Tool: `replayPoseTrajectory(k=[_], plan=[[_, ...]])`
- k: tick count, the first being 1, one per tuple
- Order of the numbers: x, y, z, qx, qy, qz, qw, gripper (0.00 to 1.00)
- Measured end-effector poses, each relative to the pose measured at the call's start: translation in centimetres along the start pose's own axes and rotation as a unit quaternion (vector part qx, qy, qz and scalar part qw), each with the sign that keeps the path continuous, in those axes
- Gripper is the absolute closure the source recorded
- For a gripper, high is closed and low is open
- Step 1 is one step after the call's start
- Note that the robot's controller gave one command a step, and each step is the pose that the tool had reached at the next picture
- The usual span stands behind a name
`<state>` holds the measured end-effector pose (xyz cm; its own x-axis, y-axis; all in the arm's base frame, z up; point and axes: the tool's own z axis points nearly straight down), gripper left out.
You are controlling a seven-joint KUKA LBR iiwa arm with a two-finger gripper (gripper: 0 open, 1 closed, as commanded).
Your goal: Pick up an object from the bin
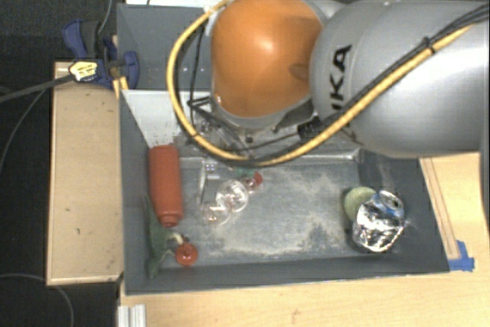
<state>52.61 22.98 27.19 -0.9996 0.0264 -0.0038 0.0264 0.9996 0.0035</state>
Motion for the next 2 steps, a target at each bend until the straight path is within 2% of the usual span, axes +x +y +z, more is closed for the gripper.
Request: replayPoseTrajectory(k=[1, 2], plan=[[-0.4, -0.2, -2.0, 0.002, 0.0015, 0.01, 0.9999, 0.0], [-0.4, -0.8, 1.6, -0.001, -0.003, 0.018, 0.9998, 0.0]])
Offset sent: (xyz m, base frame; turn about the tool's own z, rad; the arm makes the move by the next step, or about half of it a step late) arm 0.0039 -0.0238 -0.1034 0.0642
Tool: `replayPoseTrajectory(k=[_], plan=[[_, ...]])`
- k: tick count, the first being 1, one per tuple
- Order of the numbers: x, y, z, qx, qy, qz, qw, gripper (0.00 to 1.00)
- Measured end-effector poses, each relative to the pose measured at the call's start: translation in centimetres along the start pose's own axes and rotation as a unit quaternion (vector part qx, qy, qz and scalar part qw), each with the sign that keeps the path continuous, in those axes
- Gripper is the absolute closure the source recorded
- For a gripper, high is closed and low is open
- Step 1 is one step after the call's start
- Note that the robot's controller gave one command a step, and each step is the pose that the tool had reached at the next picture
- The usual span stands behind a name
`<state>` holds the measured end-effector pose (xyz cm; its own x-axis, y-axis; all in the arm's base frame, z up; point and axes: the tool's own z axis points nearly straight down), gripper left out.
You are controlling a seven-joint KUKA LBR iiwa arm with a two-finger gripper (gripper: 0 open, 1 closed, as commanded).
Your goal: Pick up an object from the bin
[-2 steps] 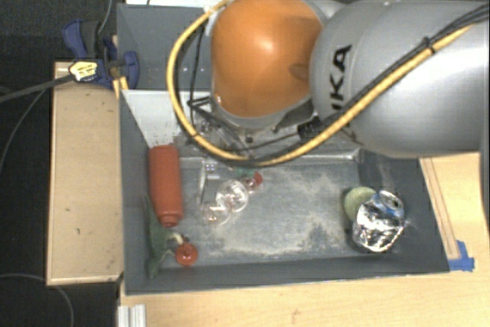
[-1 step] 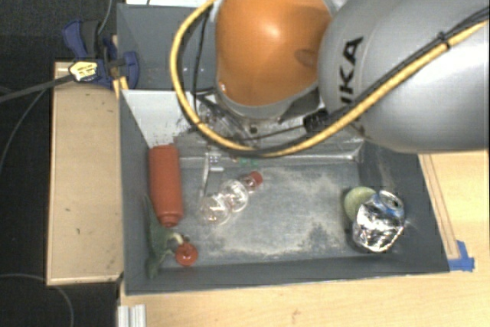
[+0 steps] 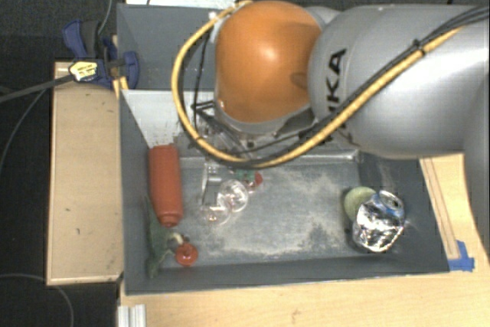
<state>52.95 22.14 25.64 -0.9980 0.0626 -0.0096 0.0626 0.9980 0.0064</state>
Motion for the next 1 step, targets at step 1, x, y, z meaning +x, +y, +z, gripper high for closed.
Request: replayPoseTrajectory(k=[1], plan=[[1.17, -1.17, 5.51, 0.002, 0.0025, 0.003, 1.0, 0.0]])
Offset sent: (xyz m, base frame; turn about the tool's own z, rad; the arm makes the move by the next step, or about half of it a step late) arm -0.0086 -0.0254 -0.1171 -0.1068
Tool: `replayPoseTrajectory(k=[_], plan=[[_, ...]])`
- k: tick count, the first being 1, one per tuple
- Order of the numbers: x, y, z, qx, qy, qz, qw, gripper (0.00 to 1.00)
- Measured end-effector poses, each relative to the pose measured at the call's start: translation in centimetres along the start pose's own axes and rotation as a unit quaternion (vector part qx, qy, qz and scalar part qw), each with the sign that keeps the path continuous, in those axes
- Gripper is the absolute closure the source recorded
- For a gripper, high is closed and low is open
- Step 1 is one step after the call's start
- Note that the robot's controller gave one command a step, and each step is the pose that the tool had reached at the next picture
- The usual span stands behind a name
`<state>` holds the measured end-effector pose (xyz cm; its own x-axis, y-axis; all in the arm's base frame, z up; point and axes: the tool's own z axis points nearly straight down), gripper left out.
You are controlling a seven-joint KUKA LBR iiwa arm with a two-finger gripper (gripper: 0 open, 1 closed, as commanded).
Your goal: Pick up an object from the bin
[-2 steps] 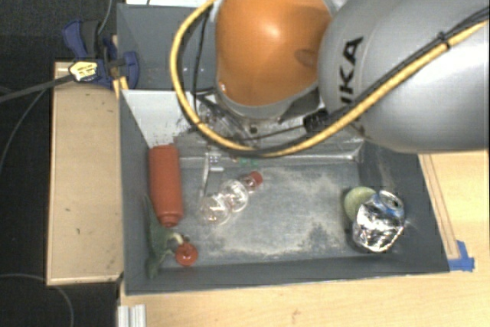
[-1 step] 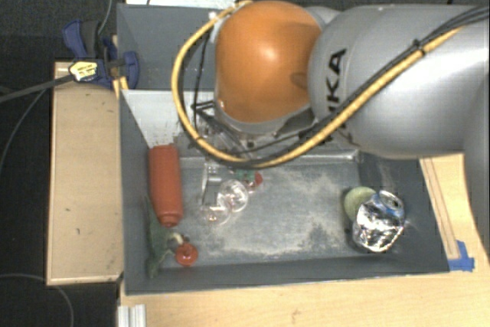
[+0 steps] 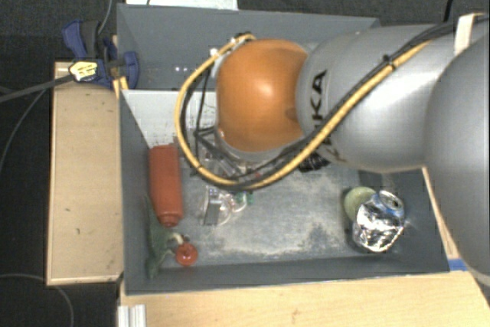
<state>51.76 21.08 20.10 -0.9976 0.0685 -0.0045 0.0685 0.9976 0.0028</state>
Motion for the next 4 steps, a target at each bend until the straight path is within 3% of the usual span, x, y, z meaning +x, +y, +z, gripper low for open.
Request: replayPoseTrajectory(k=[1, 2, 3, 4], plan=[[-0.2, -1.0, 4.5, -0.001, -0.0018, -0.042, 0.9991, 0.0], [0.2, -2.8, 7.9, -0.001, -0.0016, -0.035, 0.9994, 0.0], [0.3, -2.3, 3.9, 0.001, 0.0023, -0.027, 0.9996, 0.0], [-2.3, -0.3, 2.3, -0.004, -0.0082, -0.032, 0.9994, 0.0]])
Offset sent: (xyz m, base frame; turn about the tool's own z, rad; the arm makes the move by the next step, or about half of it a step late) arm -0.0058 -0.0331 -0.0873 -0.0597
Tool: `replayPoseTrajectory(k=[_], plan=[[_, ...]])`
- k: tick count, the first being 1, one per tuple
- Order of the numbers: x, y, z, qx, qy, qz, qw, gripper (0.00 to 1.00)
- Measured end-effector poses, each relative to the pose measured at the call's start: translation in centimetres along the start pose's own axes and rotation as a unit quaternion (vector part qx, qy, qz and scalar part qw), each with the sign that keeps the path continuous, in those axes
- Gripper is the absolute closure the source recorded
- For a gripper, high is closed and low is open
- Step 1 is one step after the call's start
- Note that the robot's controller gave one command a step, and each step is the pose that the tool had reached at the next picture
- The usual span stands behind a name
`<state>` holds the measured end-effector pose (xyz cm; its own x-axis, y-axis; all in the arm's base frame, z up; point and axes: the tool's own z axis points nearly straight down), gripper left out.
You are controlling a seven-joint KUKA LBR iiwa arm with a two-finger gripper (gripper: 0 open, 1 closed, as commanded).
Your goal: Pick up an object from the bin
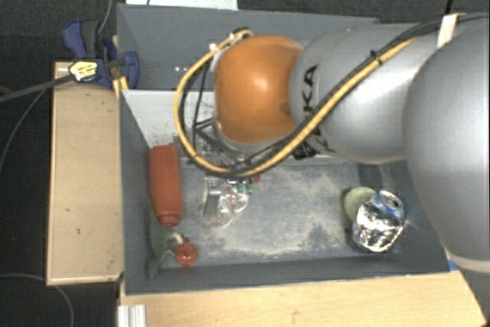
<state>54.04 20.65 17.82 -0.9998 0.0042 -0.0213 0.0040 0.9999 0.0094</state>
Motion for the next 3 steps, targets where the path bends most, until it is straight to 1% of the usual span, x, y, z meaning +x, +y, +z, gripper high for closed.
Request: replayPoseTrajectory(k=[1, 2, 3], plan=[[0.6, -0.1, -1.7, 0.005, 0.0126, -0.003, 0.9999, 0.0], [-0.5, -2.1, -4.6, 0.0, -0.0004, 0.051, 0.9987, 0.0], [-0.7, -2.6, 0.2, 0.001, 0.0009, 0.064, 0.998, 0.0]])
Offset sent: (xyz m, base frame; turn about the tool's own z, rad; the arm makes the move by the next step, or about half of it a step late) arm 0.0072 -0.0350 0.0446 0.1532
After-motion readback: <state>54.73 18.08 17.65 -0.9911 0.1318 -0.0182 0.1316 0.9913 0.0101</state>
